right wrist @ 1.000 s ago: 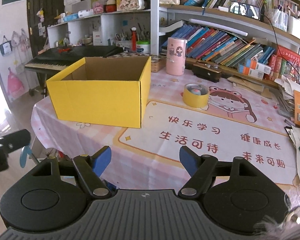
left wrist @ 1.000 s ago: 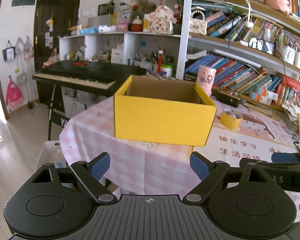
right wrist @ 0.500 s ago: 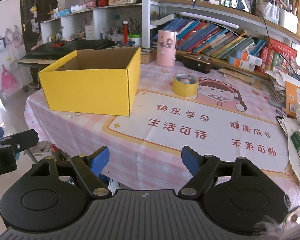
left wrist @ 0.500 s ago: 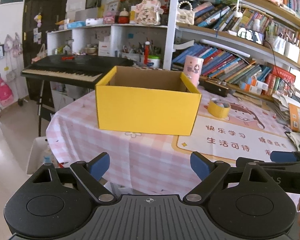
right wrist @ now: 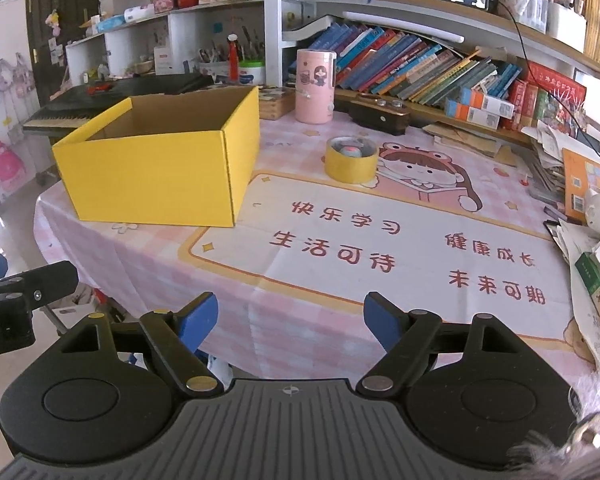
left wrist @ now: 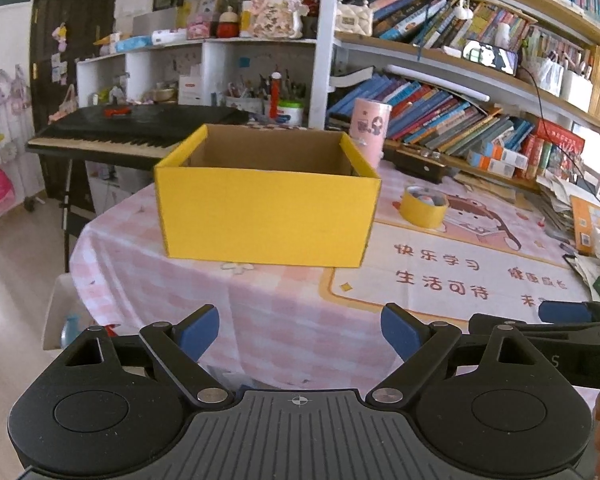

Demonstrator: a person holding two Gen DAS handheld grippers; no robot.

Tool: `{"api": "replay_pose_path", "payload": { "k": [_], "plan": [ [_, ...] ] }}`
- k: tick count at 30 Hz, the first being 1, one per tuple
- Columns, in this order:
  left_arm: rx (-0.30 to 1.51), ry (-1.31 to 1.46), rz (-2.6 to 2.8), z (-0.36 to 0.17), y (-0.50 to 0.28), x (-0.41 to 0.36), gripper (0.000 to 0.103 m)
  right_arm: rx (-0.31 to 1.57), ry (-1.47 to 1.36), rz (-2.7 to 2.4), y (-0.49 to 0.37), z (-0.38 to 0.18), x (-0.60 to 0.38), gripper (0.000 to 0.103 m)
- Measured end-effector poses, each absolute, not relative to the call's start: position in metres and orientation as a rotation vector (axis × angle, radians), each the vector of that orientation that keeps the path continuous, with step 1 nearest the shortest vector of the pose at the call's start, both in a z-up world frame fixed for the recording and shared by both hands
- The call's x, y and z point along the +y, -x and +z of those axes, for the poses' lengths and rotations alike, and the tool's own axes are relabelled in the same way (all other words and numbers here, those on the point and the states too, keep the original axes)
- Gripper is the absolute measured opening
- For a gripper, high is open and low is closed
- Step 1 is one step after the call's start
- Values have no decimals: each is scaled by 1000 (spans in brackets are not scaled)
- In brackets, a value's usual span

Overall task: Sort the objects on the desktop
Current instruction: 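Move both grippers toward the yellow tape roll and toy car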

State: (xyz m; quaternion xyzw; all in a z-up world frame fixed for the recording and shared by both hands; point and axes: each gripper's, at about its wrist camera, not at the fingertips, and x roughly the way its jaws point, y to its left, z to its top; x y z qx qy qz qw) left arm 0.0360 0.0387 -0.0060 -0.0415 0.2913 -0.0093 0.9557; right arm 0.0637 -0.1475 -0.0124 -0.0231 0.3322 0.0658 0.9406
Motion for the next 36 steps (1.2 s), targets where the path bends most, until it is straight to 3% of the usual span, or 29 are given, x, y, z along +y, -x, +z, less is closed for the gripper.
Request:
{"api": "replay_pose_path", "payload": {
  "k": [36],
  "plan": [
    [673,57,-136,-21,-174,-107,90,734,11,-6,-191,-18,-296,79]
  ]
}}
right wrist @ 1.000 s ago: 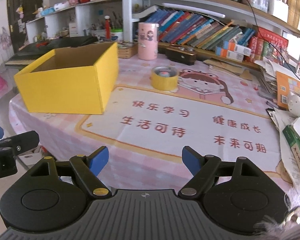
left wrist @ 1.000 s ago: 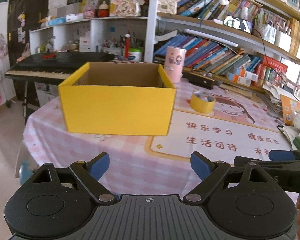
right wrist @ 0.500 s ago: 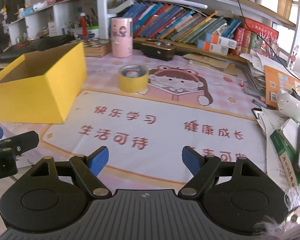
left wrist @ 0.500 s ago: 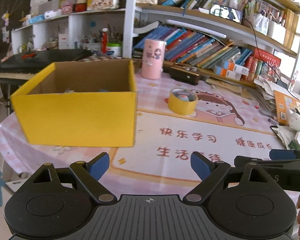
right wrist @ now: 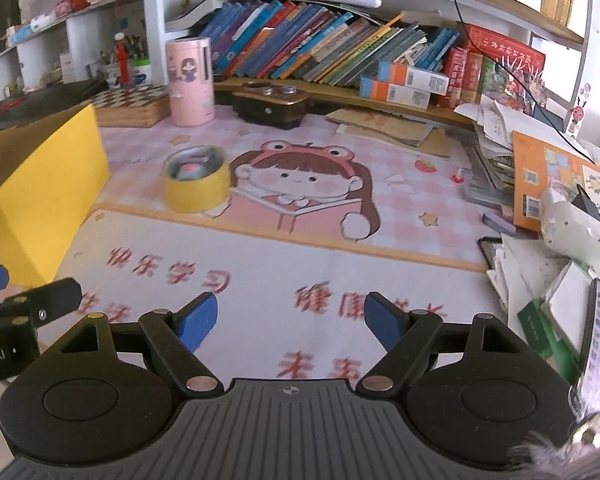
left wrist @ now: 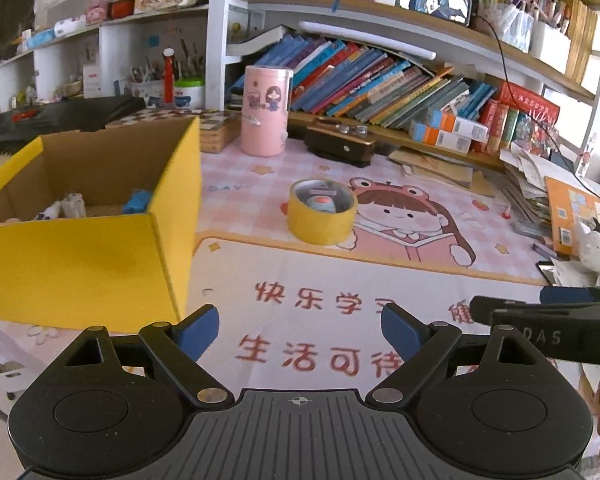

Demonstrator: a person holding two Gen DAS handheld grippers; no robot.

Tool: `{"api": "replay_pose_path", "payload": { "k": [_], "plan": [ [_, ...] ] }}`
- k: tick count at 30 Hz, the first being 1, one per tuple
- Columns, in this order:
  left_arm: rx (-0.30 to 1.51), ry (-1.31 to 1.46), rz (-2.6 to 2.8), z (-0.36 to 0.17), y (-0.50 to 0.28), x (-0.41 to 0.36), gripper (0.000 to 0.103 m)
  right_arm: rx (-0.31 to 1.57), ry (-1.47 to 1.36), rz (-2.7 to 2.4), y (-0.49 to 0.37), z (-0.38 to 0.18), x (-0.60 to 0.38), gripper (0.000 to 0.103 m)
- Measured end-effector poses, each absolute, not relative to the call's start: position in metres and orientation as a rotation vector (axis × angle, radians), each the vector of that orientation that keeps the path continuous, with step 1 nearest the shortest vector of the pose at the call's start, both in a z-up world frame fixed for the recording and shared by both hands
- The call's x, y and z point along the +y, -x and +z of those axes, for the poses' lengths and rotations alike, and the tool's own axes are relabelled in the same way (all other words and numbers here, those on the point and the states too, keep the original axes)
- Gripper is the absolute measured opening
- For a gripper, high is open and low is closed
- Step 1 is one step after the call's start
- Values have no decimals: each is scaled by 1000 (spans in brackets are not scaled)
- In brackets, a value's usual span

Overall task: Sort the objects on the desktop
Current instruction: 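Move both grippers toward the yellow tape roll and toy car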

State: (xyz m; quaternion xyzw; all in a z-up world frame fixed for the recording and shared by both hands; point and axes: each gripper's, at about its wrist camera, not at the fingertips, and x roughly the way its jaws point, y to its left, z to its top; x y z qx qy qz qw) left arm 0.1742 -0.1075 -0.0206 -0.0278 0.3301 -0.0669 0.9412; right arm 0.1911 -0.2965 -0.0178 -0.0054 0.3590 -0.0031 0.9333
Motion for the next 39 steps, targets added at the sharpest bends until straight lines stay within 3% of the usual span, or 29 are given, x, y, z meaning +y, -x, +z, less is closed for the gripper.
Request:
{"api": "replay_pose_path", "payload": {
  "k": [18,22,39],
  "plan": [
    [679,15,-38,-29,-261,-156,91,718,-29,42,-273,-22,-347,79],
    [688,-2,-34,-37,-287,-165,96,722,-29,52,-289,-25,-352,79],
    [742,-104,-9,-85,-370,-197,96,781,-46,6,-310,-40,-387,79]
  ]
}}
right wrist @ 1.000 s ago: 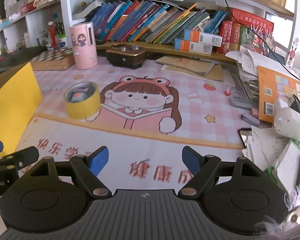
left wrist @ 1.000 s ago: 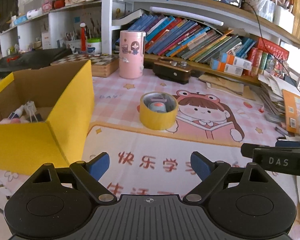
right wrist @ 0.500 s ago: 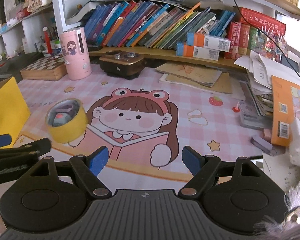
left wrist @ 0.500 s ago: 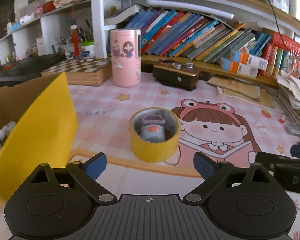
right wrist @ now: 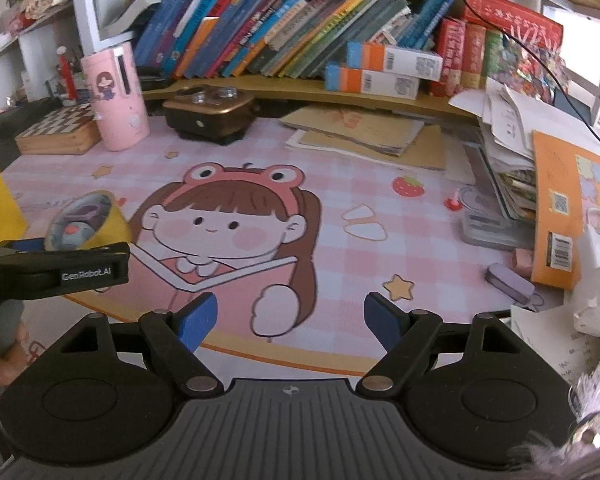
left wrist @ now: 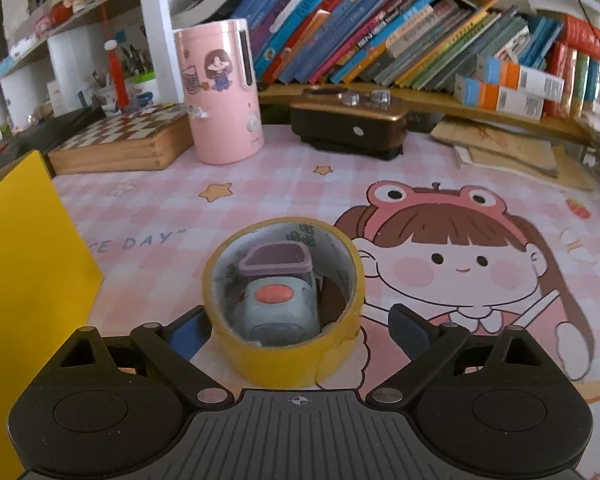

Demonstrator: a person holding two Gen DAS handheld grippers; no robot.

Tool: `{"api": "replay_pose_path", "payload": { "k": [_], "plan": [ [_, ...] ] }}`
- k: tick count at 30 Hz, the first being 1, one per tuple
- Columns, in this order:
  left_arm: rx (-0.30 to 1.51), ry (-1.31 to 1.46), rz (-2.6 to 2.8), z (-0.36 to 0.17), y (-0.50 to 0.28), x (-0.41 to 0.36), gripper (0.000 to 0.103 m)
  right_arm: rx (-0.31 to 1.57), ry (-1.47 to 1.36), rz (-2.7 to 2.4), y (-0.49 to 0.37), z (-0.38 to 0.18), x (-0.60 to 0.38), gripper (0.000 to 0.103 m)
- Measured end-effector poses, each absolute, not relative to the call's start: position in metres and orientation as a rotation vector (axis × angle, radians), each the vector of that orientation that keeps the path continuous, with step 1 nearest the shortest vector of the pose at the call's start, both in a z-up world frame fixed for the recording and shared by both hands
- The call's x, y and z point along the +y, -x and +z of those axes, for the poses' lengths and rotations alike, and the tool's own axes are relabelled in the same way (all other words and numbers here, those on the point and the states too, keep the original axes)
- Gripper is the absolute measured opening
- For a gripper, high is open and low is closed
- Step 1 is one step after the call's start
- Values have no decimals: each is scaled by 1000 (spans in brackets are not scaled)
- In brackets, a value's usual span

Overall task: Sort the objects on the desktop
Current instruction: 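Move both grippers toward the yellow tape roll and toy car, then grasp the yellow tape roll with the left gripper while the right grasps the toy car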

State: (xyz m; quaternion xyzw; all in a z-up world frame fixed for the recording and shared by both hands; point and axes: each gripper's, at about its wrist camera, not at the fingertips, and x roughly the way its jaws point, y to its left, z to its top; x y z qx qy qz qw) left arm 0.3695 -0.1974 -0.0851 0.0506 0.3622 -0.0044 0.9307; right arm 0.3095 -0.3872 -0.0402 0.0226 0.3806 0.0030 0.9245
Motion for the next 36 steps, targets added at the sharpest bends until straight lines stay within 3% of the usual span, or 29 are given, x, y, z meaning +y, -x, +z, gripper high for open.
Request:
{"api": "replay_pose_path", "payload": {
  "k": [3,4,5,24,36],
  "plan": [
    [734,-103,-9,-86,-372,-199,95,787,-51,1,-308,-41,-391,79],
    [734,-99,-8,-85,-372,-200,92,788,-51,2,-308,-41,-392,79],
    [728,-93,-6,-84,-371,-200,82,788,-50,2,-307,-41,-392,79],
    [613,138,-82,-5,-300,-164,81,808,-40,124,-312,-44,-359,80],
    [613,92,35,18,-253,-133,81,799,-11,327,-338,-54,-304,80]
  ]
}}
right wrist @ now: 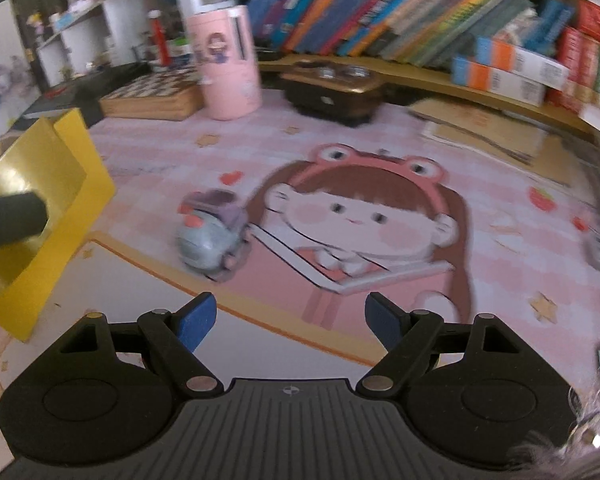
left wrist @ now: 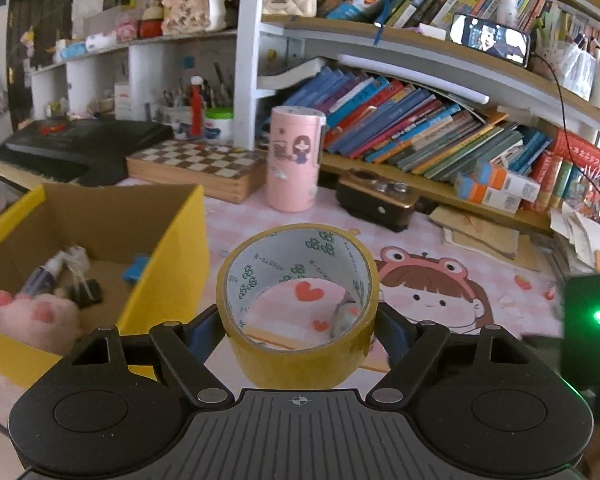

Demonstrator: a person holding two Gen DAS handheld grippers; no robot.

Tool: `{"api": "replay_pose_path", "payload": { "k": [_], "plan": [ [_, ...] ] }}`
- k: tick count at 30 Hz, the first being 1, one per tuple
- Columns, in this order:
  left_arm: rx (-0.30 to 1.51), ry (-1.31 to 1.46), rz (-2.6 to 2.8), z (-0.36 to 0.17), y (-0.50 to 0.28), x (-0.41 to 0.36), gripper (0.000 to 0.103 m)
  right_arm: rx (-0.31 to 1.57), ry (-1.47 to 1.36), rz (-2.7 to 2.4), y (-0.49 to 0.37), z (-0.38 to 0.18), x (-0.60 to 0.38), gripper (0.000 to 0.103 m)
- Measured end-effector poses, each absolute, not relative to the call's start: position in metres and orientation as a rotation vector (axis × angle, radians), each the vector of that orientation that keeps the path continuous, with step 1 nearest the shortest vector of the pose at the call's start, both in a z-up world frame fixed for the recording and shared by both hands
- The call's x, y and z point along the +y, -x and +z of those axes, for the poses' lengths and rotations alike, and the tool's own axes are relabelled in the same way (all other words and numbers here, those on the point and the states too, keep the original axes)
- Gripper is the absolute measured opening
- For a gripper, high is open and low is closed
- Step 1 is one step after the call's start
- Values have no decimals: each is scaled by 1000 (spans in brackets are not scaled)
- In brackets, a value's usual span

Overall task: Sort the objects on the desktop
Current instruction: 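Grasp the yellow tape roll with the left gripper while the right grasps the toy car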

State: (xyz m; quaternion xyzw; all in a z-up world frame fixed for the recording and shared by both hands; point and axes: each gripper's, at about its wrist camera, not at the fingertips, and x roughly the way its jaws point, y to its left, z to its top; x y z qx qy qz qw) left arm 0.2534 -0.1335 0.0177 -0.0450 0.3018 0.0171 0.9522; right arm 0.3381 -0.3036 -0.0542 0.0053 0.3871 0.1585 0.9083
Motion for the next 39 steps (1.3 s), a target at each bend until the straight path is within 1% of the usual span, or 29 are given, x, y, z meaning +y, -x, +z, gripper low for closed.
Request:
{"api": "replay_pose_path", "payload": {
  "k": [9,14,17,18,27,39],
  "plan": [
    [593,71,78,27,-237,-126,81,751,93,473,-381,-64,-264,80],
    [594,80,94,27,-233,-122,81,768,113,471,-395,-76,-252,78],
    [599,87,98,27,-232,-121,81,767,115,482,-397,-79,-249,67],
    [600,88,97,26,-231,-121,81,762,113,491,-397,-79,-249,57],
    [579,91,77,28,-226,-125,81,753,74,496,-382,-63,-258,57],
    [541,112,35,31,-206,-123,81,754,3,444,-334,-28,-284,57]
  ]
}}
